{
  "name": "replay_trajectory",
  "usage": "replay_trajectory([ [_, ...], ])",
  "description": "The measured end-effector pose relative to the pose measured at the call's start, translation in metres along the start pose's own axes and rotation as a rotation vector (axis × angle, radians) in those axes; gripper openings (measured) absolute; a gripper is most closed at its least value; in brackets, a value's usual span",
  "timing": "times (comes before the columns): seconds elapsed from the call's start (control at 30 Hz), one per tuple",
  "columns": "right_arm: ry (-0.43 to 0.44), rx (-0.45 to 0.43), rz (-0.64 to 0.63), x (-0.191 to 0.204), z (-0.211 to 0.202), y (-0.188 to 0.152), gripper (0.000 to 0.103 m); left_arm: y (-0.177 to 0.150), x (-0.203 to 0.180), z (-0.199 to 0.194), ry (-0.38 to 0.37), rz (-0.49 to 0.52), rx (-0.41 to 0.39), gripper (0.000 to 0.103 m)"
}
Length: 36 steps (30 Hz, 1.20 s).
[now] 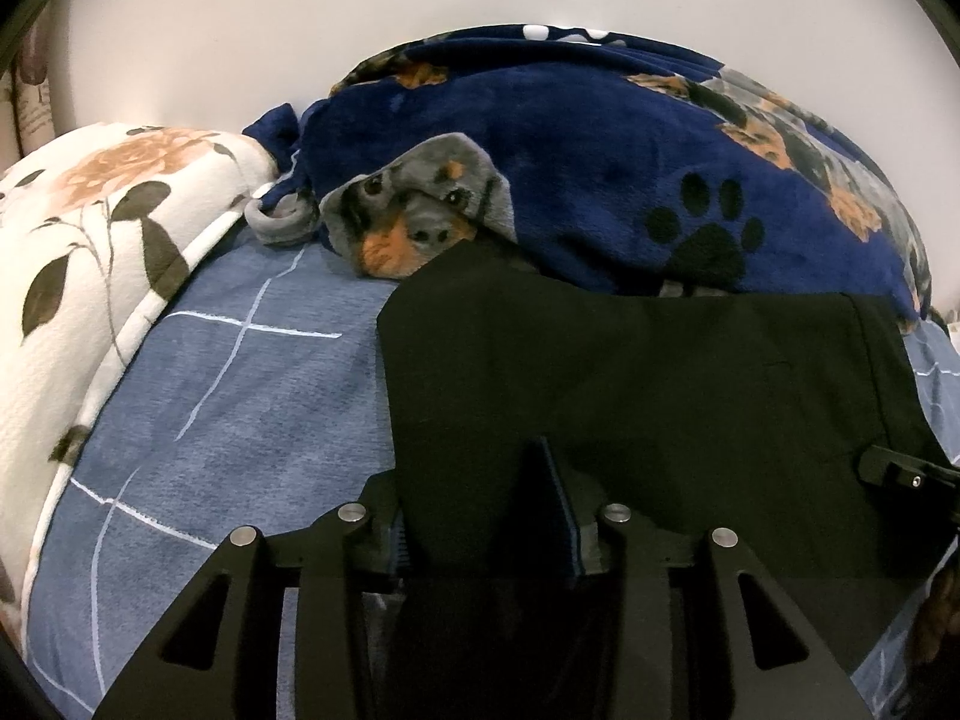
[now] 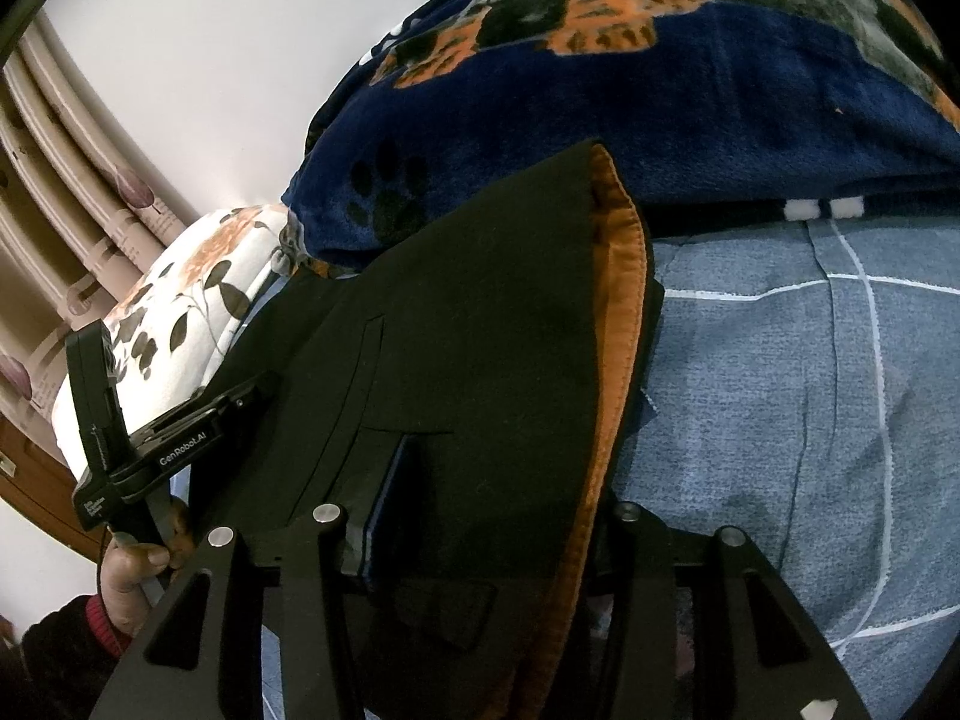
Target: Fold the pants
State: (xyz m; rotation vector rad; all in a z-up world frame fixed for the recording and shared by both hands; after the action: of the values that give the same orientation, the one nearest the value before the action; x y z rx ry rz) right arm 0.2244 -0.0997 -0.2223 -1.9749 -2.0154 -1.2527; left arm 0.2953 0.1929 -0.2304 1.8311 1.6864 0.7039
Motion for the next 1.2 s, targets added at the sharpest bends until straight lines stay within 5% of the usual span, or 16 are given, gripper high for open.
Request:
replay_trajectory([
  [0.8, 0.0, 0.001, -0.017, 0.002, 0.002, -0.001, 0.049, 0.0, 0.003, 0.0, 0.026, -0.001, 0.0, 0.047],
  [0.97, 0.015, 0.008, -0.027, 0.005, 0.0, -0.001, 0.058, -0.001, 0.008, -0.008, 0.069, -0.02, -0.022, 0.077],
  [1.07, -0.081, -0.033, -0.024, 0.006, -0.016, -0.001, 0.065, -0.003, 0.007, -0.024, 0.122, 0.014, -0.033, 0.081],
  [1.2, -0.109, -0.151, -0.054, 0.021, -0.065, -0.011, 0.067, -0.009, 0.0, -0.067, 0.2, 0.073, -0.064, 0.092],
])
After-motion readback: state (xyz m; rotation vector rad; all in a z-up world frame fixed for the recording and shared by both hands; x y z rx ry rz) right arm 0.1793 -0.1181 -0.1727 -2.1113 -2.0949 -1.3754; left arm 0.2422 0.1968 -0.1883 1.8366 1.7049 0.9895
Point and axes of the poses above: each gripper's, at about its wrist camera, not at the fingertips, and z roughly the way its jaws point, x to its left, y to its top, the point moved 4 cm from there along z, roughly the way its jaws point, and after that the axes turned 6 degrees about z, right-handed, at the moved point
